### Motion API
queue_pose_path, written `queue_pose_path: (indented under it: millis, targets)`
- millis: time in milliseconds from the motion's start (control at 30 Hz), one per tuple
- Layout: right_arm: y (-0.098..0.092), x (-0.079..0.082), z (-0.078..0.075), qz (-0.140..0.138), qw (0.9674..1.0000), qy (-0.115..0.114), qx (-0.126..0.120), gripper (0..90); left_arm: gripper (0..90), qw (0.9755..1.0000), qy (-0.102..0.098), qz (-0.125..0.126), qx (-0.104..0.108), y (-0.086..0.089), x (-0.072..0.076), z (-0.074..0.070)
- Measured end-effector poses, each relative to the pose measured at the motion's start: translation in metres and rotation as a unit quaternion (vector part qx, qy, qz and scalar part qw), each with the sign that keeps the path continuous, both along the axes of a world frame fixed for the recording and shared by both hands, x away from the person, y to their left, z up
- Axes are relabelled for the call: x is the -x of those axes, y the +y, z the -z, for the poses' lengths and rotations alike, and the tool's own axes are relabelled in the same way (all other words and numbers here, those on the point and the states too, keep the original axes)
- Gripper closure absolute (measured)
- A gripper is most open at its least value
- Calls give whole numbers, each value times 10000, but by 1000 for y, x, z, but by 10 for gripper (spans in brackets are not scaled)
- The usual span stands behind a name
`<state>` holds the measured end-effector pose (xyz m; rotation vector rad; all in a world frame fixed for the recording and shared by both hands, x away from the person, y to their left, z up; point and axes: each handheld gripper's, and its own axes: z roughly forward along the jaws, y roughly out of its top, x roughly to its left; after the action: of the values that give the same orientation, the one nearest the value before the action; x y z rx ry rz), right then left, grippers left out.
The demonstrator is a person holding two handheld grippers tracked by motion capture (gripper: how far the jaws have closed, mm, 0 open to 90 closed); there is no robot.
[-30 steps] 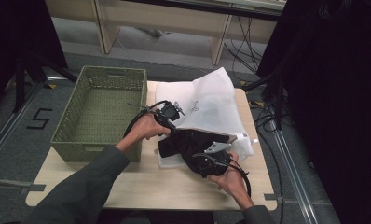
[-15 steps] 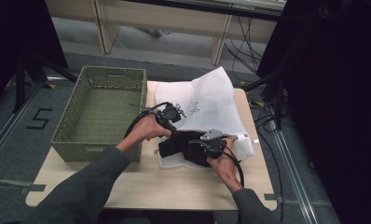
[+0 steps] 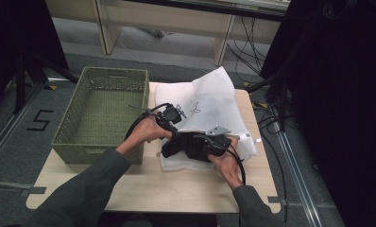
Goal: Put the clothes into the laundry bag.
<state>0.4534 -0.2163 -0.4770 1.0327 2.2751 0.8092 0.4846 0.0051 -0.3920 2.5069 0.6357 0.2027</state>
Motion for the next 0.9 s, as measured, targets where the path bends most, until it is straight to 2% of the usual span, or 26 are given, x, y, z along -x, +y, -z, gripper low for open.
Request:
queue_pose_path:
  millis: [100,133,200,233,267,333,400,467,500,567,600,633,667,700,833,900]
  targets:
    - [-8,11,-9,-24,9998,-16,-214,462,768,10000,-3,-12,41,0,0,0]
    - [-11,16,-12,27,9994,54,-354,461,754,10000,-21,-35,42,0,1,-1]
    - [-18,23,-17,-16,9989,-14,-461,451,676,9996,-138,-213,135,-2,7,-6]
    - [-22,24,-18,-111,9989,-198,-419,448,669,9995,-212,-193,111,-2,11,-10]
    - [-24,27,-20,-75,9985,-135,-517,444,646,9993,-272,-221,158,-2,15,-13]
    - [-28,31,-20,-94,9975,-162,-677,439,610,9987,-369,-259,249,0,24,-18]
    - [-31,33,-20,-145,9975,-130,-675,428,583,9981,-451,-220,351,3,36,-21]
    - [-31,35,-19,-160,9970,-3,-764,414,579,9976,-503,-118,453,5,50,-20]
    - [-31,37,-18,-146,9968,98,-782,412,572,9975,-526,-70,458,6,58,-18]
    - [-31,38,-17,-204,9966,109,-795,400,553,9977,-502,19,464,9,74,-7]
    - [-31,39,-17,-268,9967,179,-749,391,542,9978,-491,141,425,10,81,-1]
    - [-30,40,-16,-293,9963,158,-787,384,531,9980,-479,171,385,11,86,7]
    - [-29,41,-16,-309,9963,286,-745,379,521,9982,-442,164,370,11,91,14]
    - [-28,41,-15,-336,9959,287,-783,373,517,9985,-405,226,297,12,94,22]
    - [-24,41,-13,-452,9952,287,-819,367,498,9992,-326,66,228,10,95,47]
    - [-22,43,-13,-407,9945,471,-841,363,481,9994,-264,8,229,10,94,57]
